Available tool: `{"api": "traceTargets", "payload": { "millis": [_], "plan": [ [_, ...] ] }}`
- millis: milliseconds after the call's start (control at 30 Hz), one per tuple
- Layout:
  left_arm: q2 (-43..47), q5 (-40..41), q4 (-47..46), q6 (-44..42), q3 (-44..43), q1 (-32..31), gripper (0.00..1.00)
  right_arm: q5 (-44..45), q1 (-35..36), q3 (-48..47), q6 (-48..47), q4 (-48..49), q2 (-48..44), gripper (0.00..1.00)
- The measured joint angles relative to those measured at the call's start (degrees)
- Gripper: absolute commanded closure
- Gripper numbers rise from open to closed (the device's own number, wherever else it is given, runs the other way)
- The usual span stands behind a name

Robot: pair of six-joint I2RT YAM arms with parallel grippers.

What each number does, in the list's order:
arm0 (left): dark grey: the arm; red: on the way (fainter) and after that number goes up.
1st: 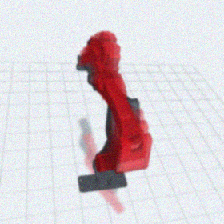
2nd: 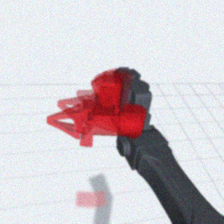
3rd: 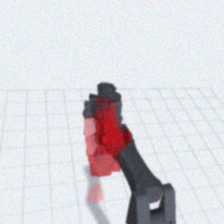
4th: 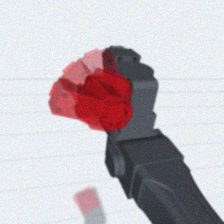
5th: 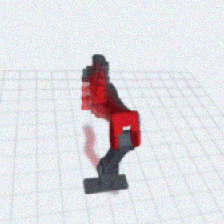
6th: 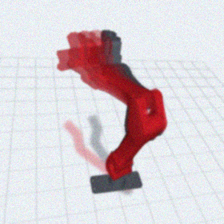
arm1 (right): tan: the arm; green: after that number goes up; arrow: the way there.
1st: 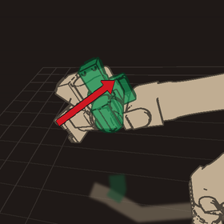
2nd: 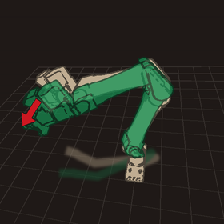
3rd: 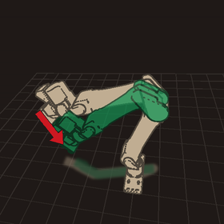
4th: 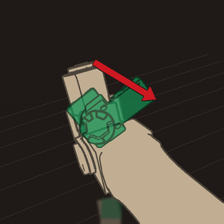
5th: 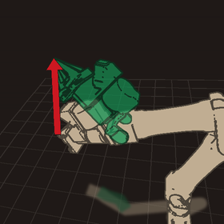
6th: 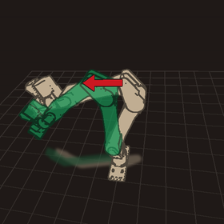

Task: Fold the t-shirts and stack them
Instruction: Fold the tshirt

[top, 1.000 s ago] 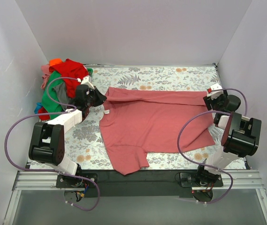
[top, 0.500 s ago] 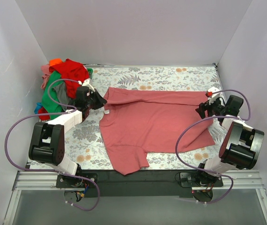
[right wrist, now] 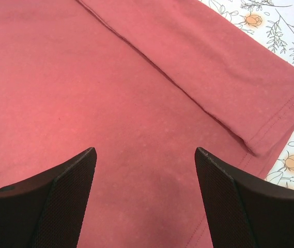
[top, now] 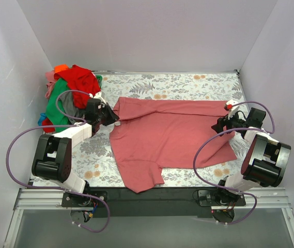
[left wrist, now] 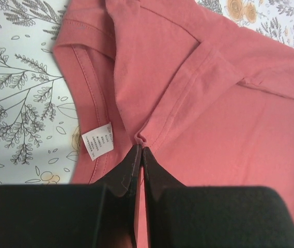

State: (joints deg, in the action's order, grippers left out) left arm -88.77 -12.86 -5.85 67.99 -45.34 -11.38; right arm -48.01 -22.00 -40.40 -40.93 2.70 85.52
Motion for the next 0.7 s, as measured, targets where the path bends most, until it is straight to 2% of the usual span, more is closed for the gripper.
{"api": "traceTargets", "payload": {
  "millis": [200,233,267,300,400,567,633,700],
  "plan": [
    [0.0,0.2,1.0,0.0,0.5,-0.8,1.0,-0.2,0.0,0.0,-0.7,-0.8,0.0,0.16],
    [0.0,0.2,1.2,0.0,0.6,-0.9,0.94,-0.2,0.0,0.0,-0.9,-1.1,0.0,0.16],
    [0.0,0.3,1.7,0.0,0.7,-1.1,0.73,-0.2,0.0,0.0,-1.0,-1.3,0.0,0.16],
    [0.0,0.7,2.4,-0.4,0.7,-1.2,0.57,-0.2,0.0,0.0,-1.1,-1.4,0.0,0.16],
    [1.4,3.3,6.6,-0.5,0.6,-1.7,0.19,-0.2,0.0,0.0,-1.2,-1.7,0.0,0.16],
    [9.2,6.4,10.8,-2.8,-0.6,-2.0,0.19,-0.4,0.0,0.0,-1.3,-2.3,0.0,0.16],
    [8.9,4.1,12.1,-4.6,-5.4,-1.9,0.25,-0.6,0.0,0.0,-1.3,-2.8,0.0,0.16],
    [4.7,0.3,12.0,-6.5,-12.2,-1.9,0.29,-0.6,0.0,0.0,-1.3,-3.5,0.0,0.16]
  ]
}}
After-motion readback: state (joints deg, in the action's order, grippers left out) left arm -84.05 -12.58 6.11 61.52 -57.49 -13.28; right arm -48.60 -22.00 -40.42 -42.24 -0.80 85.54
